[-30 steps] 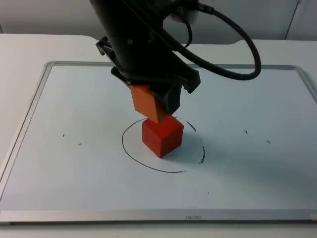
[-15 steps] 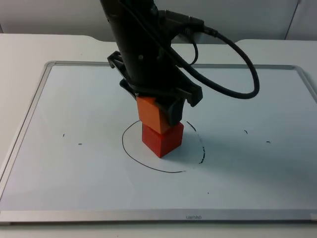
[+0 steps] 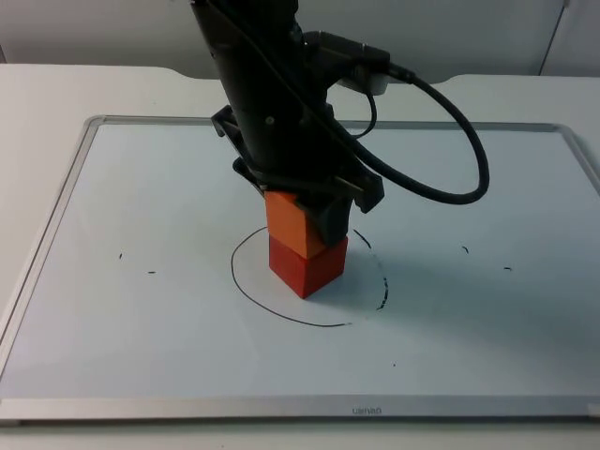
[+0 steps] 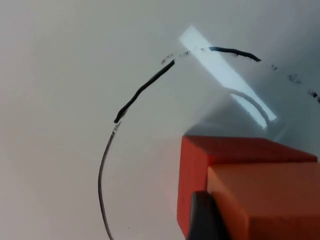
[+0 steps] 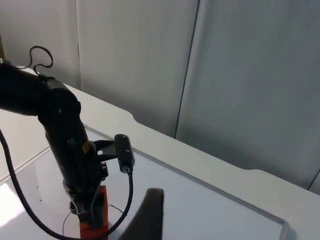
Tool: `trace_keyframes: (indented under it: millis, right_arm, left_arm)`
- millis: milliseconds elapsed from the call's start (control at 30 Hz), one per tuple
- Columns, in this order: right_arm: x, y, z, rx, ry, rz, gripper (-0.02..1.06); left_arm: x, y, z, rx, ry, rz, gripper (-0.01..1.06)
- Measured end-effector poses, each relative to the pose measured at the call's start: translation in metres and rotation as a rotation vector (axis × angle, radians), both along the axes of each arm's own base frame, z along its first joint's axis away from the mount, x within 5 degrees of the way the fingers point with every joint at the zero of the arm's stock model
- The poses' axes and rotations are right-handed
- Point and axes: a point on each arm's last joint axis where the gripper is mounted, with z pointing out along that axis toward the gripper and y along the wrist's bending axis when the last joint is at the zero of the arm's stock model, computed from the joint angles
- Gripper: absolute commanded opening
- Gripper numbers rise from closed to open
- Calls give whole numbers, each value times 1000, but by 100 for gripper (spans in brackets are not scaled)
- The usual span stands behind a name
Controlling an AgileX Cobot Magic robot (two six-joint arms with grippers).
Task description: Pick up one cube with the left hand and another cube with the right hand. First place the cube in the right hand at the target position, then stack the cube in the left hand on top.
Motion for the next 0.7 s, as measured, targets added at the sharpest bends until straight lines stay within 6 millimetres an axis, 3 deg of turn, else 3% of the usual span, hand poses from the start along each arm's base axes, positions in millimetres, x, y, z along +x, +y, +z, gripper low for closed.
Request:
trace_keyframes:
  millis: [267,400,433,533,567,700]
  right_arm:
    - [0,0,1,4,-6,2,87]
    - [0,0,1,4,-6,2,87]
    - [0,0,1,2,-7,1,87]
    - [0,0,1,6,-13,2,87]
    - [0,0,1,6,-13,2,87]
    - [0,0,1,5,-14,1,87]
  left_arm:
    - [0,0,0,-1,0,-1,3]
    - [0,0,0,1,2,-4,40]
    - [0,0,0,1,2,-4,40]
    - [-1,0,0,1,19,-2,69]
    - [-1,0,0,1,19,-2,75]
    - [-5,0,-2,3,64,0,80]
